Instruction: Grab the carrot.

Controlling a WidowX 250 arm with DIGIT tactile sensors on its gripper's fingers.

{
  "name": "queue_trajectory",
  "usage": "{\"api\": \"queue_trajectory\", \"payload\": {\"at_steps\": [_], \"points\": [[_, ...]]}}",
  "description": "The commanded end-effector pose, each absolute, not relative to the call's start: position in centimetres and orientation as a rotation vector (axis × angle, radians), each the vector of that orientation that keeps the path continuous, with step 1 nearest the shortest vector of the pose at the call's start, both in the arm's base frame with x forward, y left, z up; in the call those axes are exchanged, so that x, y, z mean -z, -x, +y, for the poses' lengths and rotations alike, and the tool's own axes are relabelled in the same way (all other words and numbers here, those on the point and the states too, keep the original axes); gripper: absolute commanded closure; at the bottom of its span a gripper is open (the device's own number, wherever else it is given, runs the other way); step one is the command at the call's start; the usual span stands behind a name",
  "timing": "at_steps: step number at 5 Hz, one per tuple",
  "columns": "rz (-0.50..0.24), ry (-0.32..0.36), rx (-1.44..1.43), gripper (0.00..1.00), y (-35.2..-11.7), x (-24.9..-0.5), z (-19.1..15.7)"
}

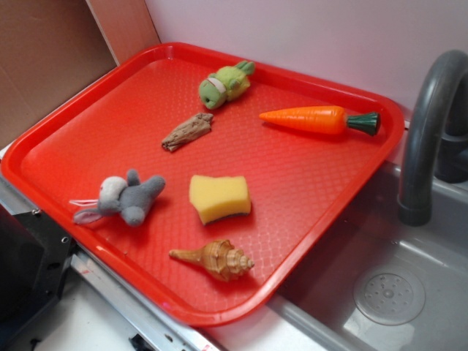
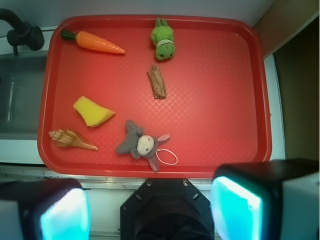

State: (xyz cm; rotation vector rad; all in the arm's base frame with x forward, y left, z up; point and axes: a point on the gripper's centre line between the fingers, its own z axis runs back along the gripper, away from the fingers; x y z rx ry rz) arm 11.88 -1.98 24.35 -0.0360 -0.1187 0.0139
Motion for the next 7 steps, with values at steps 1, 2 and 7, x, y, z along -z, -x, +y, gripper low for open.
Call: {"api": "queue_trajectory", "payload": {"at_steps": [1, 2, 7], "points": [[-0.119, 0.036, -0.014, 0.0, -11.9, -24.4, -2.0], [-0.191, 0.063, 0.148, 0.0, -14.3, -23.8, -2.5], [-0.16, -0.08, 0.745, 0.0, -29.2, -14.9, -8.7]]}}
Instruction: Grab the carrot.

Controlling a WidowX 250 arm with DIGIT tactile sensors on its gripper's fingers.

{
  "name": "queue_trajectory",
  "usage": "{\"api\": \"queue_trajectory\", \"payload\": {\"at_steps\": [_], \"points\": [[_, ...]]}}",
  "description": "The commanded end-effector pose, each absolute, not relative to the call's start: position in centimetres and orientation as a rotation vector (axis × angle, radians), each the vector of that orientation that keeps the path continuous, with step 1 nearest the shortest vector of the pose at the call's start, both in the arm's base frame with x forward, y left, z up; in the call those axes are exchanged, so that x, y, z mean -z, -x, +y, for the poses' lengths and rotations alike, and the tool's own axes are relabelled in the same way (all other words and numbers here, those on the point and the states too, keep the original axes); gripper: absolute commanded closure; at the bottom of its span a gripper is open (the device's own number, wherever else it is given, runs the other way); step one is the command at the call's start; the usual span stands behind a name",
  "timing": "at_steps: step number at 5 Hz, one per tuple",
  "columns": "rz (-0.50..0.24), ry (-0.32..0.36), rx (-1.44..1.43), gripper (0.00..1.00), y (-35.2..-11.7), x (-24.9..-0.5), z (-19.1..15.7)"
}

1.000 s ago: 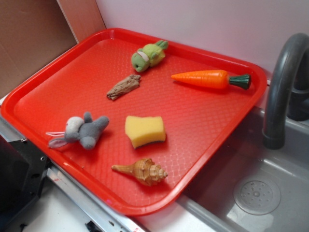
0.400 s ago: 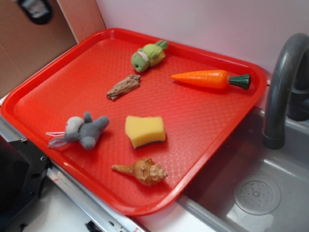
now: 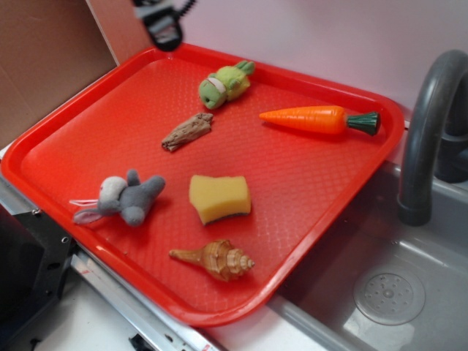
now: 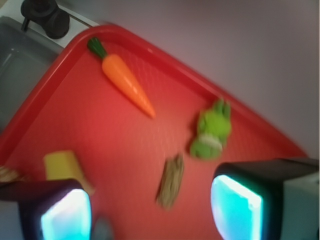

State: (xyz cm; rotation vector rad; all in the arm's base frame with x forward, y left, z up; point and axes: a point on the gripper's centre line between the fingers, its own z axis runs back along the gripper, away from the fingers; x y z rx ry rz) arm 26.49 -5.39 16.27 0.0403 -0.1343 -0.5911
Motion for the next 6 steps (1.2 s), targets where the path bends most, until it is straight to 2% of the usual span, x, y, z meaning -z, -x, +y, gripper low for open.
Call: {"api": "queue_trajectory", "payload": {"at_steps": [1, 2, 3, 5, 6], "points": [[-0.11, -0.085, 0.833, 0.0, -30.2, -11.9, -10.9], [-0.065, -0.11, 0.914, 0.0, -31.1, -8.9, -12.1], [-0.048, -0.173, 0.904, 0.0, -32.1, -7.1, -12.4], [-0.033, -0.205, 0.878, 0.0, -33.7, -6.5, -10.8], [-0.008, -0.161, 0.882, 0.0, -34.5, -5.5, -10.3]]}}
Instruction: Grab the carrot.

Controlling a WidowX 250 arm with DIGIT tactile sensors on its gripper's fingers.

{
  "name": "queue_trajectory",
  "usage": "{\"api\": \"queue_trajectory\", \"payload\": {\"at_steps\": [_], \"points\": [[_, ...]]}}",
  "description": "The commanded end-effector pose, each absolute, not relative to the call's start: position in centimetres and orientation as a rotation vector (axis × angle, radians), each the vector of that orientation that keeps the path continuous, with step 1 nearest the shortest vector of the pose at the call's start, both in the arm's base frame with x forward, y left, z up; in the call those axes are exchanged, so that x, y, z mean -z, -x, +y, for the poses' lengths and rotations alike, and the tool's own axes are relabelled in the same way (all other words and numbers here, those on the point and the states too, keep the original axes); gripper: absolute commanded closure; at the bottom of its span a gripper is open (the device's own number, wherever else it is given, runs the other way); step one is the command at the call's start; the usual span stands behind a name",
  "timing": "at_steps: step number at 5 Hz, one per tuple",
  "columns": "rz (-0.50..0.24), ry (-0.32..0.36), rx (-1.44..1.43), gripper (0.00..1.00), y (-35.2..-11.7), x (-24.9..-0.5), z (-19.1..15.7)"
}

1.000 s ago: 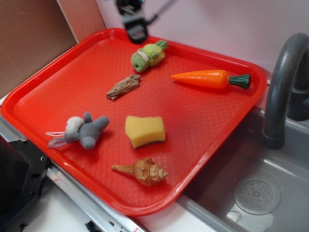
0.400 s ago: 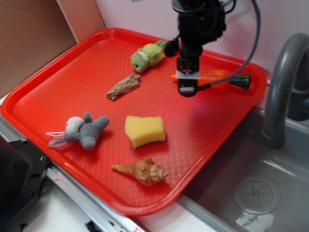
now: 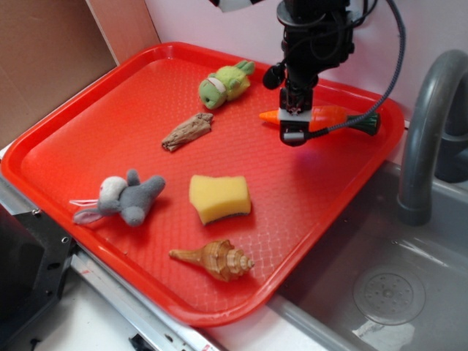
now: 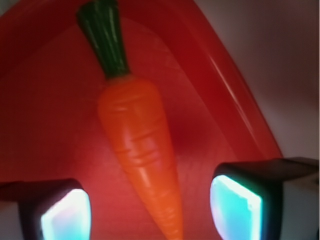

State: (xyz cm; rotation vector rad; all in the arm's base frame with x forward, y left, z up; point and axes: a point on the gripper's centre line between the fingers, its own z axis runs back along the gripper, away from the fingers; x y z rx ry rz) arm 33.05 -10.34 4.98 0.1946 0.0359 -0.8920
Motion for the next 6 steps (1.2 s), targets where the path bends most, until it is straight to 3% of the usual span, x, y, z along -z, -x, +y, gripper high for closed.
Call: {"api": "queue_trajectory", "payload": {"at_steps": [1, 2, 3, 4, 6], "points": [[0.021, -0.079, 0.891, 0.0, -35.0, -3.7, -10.0], [0.032, -0.024, 0.92, 0.0, -35.2, -2.0, -10.4], [-0.009, -0.015, 0.909, 1.0, -35.0, -2.3, -10.2], [-0.052, -0.01, 0.892, 1.0, -34.7, -3.6, -9.8], [-0.051, -0.057, 0.758, 1.0, -33.4, -5.0, -9.1]]}}
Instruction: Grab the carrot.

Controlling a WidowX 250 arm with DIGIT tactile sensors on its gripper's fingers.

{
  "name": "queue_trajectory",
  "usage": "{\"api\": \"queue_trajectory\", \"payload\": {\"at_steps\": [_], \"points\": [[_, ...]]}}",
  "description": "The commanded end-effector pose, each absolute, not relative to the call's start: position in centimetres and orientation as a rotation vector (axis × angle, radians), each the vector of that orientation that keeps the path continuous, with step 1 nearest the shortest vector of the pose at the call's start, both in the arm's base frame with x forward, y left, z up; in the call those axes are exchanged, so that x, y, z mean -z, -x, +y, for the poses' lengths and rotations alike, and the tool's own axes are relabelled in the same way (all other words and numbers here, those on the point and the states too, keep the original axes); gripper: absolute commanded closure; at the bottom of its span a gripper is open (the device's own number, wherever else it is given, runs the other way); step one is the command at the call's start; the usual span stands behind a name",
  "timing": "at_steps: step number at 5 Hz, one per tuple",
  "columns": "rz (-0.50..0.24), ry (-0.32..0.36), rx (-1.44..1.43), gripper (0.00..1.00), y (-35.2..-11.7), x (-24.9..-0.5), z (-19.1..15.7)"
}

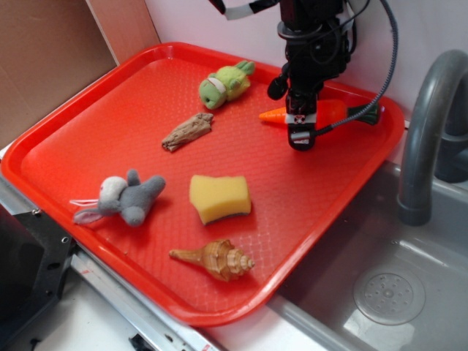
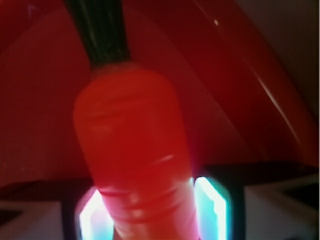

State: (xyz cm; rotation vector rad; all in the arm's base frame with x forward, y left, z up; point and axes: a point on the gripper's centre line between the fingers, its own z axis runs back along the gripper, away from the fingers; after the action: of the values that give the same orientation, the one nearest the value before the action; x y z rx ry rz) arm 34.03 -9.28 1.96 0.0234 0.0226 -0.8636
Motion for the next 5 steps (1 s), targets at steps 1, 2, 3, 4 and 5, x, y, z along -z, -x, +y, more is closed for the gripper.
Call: {"api": "queue_trajectory", "payload": {"at_steps": [1, 2, 3, 4, 5], "points": [[-0.055, -0.067, 0.507, 1.0, -31.5, -8.6, -8.2], [-0.03, -0.037, 0.292, 1.0, -29.2, -12.3, -7.6], [0.04, -0.007, 0.136, 1.0, -27.6, -14.5, -7.1], [-0.002, -0.058, 0.036, 1.0, -25.1, -18.0, -7.1], [-0.021, -0.061, 0.055, 1.0, -23.4, -20.8, -7.6]]}}
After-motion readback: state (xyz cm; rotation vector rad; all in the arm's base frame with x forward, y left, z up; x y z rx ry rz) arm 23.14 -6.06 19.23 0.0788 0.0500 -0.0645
